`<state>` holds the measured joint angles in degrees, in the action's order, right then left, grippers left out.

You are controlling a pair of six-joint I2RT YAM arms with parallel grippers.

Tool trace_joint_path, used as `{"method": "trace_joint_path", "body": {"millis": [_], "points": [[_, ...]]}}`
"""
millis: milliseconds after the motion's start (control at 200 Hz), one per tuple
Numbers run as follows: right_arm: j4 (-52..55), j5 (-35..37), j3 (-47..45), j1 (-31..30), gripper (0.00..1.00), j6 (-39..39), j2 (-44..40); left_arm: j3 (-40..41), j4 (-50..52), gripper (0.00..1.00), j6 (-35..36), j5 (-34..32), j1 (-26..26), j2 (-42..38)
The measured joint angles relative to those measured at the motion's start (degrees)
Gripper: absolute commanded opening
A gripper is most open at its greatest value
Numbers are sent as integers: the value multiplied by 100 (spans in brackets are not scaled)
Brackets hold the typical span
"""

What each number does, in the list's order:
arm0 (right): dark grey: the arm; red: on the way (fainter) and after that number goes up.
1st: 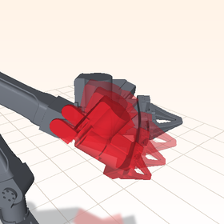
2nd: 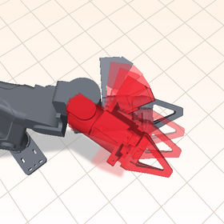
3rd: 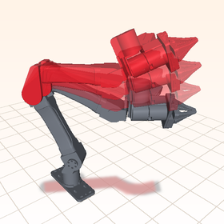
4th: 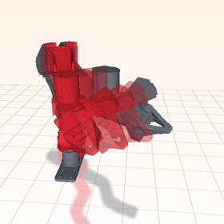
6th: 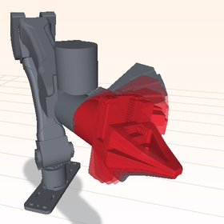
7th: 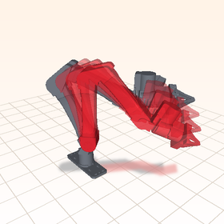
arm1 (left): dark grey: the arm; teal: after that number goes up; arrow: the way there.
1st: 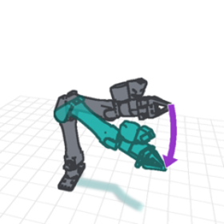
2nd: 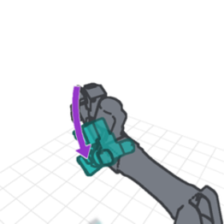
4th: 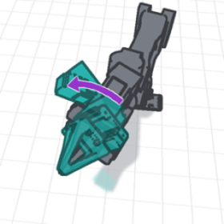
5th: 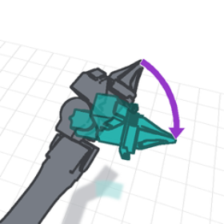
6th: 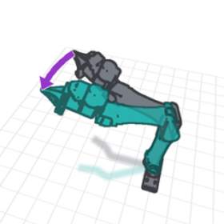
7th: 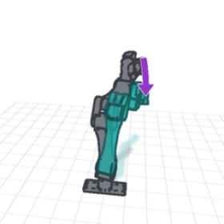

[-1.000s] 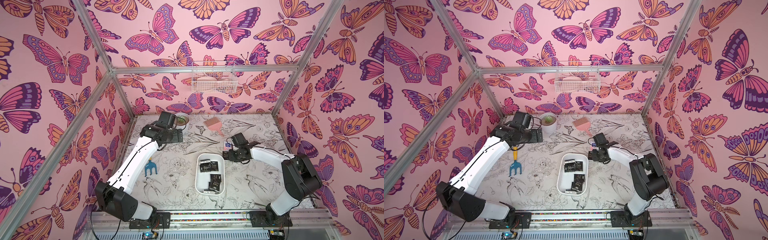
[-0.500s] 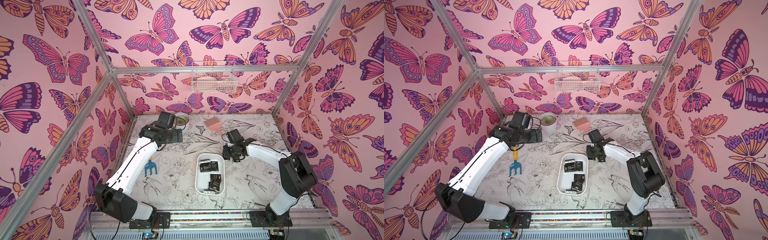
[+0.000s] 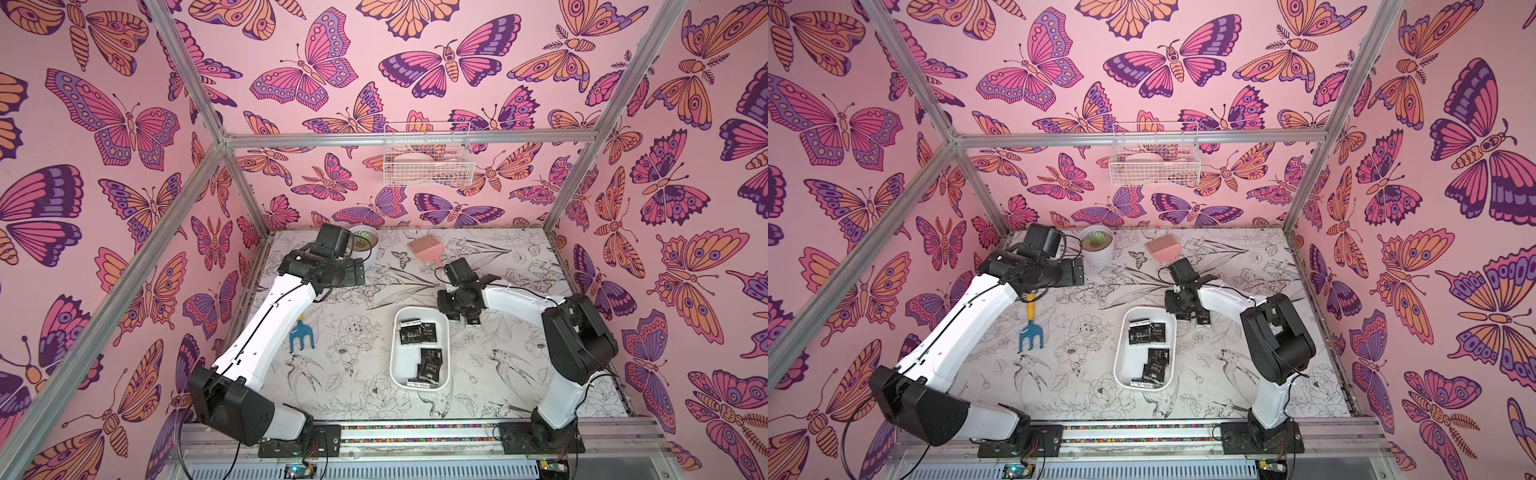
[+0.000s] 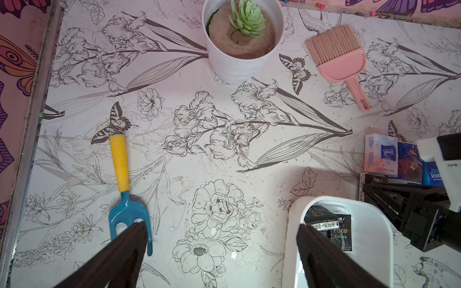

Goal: Take the pocket tissues out of the storage box
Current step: Adjust the pocket tissues at the center of the board.

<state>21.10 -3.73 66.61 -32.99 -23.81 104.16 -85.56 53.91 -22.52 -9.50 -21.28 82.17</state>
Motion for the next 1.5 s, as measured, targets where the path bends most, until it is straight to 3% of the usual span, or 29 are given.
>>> {"method": "trace_joint_path", "body": {"millis": [616,891,1197,1502], "points": [[-9,103,37,0,29,-85,225,-2,17,100,2,-50,0,-2],[111,157,-13,33,30,-59,-826,-111,31,100,2,-42,0,7],[92,264,-1580,872,29,-136,-1792,-304,39,100,2,-37,-11,85],[35,219,-2109,911,29,-192,-2083,-348,37,100,0,-39,-90,234]]}}
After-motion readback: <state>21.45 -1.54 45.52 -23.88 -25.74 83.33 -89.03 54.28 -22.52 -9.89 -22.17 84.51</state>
